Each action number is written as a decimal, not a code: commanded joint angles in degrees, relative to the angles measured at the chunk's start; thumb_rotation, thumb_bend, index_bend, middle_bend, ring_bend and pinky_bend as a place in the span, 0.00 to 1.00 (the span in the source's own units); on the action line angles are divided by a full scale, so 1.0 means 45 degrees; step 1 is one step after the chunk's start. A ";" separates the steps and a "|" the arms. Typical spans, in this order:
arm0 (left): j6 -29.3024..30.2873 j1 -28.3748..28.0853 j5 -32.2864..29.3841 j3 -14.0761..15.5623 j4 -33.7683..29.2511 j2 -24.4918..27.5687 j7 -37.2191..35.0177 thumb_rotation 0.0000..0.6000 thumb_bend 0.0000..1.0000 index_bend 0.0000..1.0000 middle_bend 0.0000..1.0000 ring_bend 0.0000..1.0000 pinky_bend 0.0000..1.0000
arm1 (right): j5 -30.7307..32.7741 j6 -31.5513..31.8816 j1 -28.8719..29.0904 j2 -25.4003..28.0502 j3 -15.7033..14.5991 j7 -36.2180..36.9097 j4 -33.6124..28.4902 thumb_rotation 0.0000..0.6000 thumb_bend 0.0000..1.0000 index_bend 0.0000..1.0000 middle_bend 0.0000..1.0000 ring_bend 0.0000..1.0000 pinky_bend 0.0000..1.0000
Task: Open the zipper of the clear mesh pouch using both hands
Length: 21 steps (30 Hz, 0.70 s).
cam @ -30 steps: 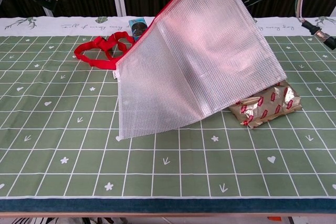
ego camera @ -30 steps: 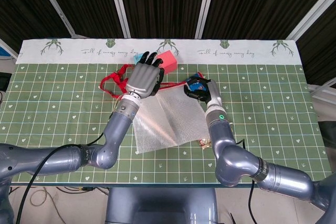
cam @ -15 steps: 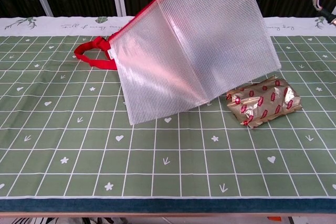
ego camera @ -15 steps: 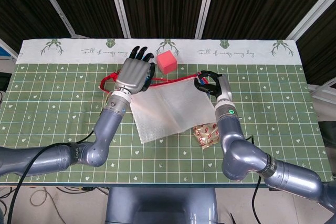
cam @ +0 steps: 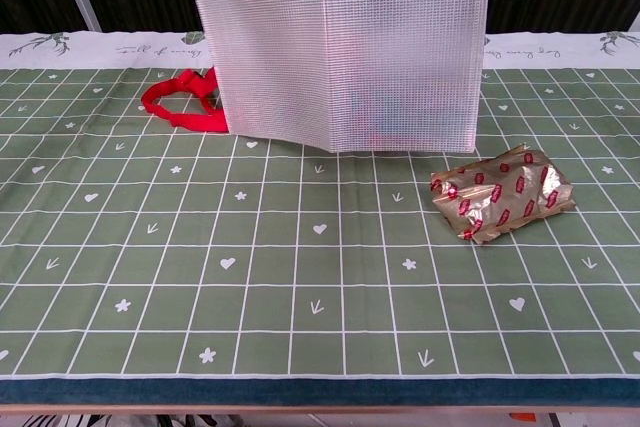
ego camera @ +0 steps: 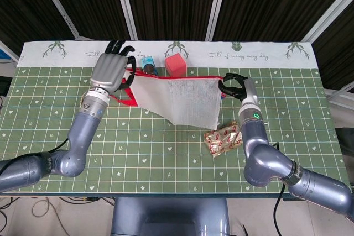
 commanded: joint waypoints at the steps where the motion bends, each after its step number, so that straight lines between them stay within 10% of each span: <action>1: 0.0014 0.0338 0.0121 0.0062 -0.0186 0.0404 -0.0261 1.00 0.44 0.66 0.19 0.00 0.02 | 0.0003 -0.0053 -0.0057 0.0071 -0.0080 0.0012 0.0027 1.00 0.58 0.71 0.23 0.02 0.21; 21: -0.0236 0.1069 0.0430 0.0037 -0.0270 0.1544 -0.0918 1.00 0.44 0.66 0.19 0.00 0.02 | 0.0024 -0.0221 -0.0221 0.0472 -0.0336 0.0285 0.0193 1.00 0.58 0.71 0.23 0.02 0.21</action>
